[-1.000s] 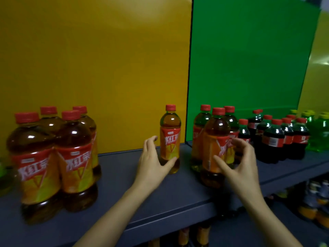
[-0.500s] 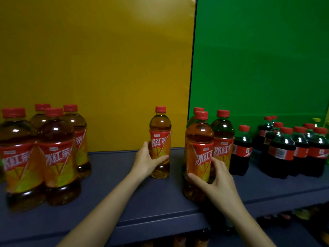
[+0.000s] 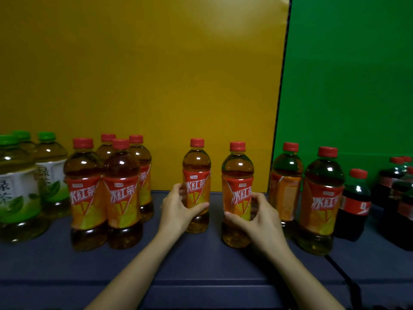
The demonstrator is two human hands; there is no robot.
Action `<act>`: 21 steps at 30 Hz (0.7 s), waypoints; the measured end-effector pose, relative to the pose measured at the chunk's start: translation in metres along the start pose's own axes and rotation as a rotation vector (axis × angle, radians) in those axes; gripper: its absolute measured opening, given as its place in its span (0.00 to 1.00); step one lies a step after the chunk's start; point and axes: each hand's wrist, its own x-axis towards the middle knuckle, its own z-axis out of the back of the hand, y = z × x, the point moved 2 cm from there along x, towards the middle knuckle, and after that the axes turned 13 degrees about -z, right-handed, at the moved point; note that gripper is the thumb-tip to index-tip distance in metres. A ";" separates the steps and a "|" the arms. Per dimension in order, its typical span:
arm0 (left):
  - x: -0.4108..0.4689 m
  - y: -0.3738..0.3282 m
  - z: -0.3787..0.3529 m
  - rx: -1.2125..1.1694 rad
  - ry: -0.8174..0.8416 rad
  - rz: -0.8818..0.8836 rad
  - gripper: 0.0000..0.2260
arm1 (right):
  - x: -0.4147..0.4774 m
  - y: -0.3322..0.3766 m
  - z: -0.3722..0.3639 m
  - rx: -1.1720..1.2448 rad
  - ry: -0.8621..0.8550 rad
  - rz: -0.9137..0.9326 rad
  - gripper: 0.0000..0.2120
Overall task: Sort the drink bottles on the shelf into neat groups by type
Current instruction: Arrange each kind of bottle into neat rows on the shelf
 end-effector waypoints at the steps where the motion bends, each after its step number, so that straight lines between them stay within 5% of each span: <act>1: 0.001 0.003 0.004 0.006 -0.009 0.003 0.34 | 0.005 0.002 -0.008 -0.006 0.003 -0.008 0.30; 21: 0.010 0.032 0.019 0.115 -0.072 0.085 0.33 | 0.041 0.028 -0.091 -0.045 0.024 -0.066 0.34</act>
